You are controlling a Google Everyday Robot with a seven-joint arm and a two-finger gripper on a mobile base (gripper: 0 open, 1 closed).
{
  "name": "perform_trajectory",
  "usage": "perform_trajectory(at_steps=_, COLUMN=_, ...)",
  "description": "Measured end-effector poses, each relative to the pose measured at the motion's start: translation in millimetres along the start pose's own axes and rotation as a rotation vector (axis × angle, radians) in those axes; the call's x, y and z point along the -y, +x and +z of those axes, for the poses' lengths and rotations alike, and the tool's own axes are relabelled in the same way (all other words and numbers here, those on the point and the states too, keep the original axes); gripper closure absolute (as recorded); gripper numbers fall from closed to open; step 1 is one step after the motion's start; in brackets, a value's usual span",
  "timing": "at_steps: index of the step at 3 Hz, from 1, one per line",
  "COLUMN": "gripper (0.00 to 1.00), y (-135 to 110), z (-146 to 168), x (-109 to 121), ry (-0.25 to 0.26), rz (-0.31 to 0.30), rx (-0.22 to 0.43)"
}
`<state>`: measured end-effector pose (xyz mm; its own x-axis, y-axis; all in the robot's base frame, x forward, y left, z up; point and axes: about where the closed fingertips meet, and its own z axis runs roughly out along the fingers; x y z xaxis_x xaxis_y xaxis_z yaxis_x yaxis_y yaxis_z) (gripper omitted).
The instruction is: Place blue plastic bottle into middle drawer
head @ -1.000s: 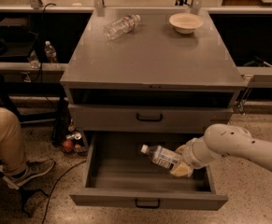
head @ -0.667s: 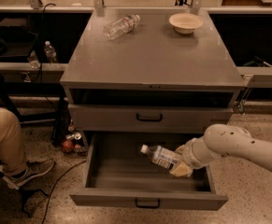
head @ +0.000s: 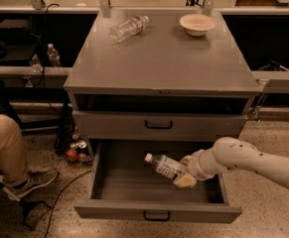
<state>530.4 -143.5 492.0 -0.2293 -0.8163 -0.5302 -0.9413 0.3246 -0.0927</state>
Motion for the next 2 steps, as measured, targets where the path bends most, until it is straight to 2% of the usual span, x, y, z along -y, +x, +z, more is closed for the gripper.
perform_trajectory(at_steps=1, gripper=1.0, y=-0.9, z=30.0, x=4.1, ry=0.001, rz=0.006, rx=0.046)
perform_trajectory(at_steps=2, gripper=1.0, y=2.1, z=54.6, x=4.5, ry=0.026, rz=0.049, rx=0.044)
